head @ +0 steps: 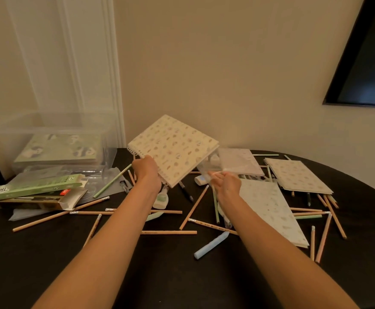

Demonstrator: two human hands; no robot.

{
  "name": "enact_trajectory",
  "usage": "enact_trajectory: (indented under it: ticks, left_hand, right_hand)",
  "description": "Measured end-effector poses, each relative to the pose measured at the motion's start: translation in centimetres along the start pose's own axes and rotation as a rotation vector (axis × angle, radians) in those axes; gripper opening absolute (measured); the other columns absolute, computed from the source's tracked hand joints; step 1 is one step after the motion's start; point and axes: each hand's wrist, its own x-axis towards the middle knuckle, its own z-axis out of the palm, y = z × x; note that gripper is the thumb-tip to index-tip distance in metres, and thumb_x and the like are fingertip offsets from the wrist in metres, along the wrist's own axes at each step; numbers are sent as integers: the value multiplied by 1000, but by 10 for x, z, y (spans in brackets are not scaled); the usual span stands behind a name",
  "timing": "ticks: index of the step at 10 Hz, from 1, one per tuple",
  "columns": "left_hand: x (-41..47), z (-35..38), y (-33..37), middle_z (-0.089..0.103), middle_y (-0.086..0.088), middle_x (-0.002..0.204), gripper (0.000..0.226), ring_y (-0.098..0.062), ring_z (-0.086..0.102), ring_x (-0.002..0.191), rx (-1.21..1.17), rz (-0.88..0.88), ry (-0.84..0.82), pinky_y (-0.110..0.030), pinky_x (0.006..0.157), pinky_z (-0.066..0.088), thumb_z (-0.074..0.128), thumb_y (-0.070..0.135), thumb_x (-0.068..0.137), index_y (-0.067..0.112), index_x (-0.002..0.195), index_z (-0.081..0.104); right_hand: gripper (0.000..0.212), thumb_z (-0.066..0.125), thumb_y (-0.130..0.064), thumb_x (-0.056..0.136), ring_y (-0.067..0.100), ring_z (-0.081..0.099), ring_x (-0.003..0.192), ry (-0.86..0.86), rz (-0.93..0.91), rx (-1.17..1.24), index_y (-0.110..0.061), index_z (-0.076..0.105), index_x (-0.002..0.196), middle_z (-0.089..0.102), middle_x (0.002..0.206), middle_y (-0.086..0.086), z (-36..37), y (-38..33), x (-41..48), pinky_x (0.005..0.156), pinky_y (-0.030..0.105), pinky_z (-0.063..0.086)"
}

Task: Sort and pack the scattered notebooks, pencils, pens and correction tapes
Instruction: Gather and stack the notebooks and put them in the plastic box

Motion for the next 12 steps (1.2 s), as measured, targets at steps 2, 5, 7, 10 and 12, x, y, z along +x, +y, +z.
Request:
enact_trajectory:
  ticks: [2, 5, 7, 10, 12]
  left_hand:
    - [-1, 0, 2, 60, -6, 88, 15, -19, 60, 70, 176, 2, -152, -30, 53, 47, 37, 7, 96, 11, 97, 52]
    - [-2, -4, 21, 59, 0, 88, 16, -13, 55, 76, 946, 243, -555, -25, 60, 42, 42, 23, 97, 18, 97, 57]
    - [-6, 19, 33, 60, -3, 107, 19, -17, 54, 97, 1328, 475, -823, -29, 79, 41, 45, 24, 97, 14, 104, 60]
    - [-3, 38, 15, 52, -13, 114, 28, -22, 49, 95, 1031, 1017, -146, -28, 77, 36, 34, 7, 97, 5, 114, 56]
    - [18, 20, -31, 47, -17, 131, 53, -31, 49, 114, 1547, 472, -431, -41, 92, 44, 54, 41, 88, 6, 128, 46]
  right_hand:
    - [18, 39, -7, 97, 30, 59, 100, -299, 271, -131, 1, 53, 89, 58, 90, 15, 20, 15, -22, 95, 39, 44]
    - [56, 31, -47, 96, 29, 61, 94, -374, 240, 102, 1, 51, 116, 62, 108, 19, -32, -36, 0, 72, 38, 50]
    - [26, 55, -24, 89, 21, 68, 89, -506, 118, -264, -9, 60, 110, 67, 105, 10, -59, -60, 5, 68, 36, 55]
    - [30, 46, -1, 94, 16, 66, 77, -286, -58, -182, -13, 52, 121, 67, 94, 3, -76, -66, 10, 50, 28, 56]
    - [36, 44, 3, 94, 27, 58, 94, 17, 63, 86, -6, 46, 129, 56, 119, 14, -107, -65, 22, 60, 38, 56]
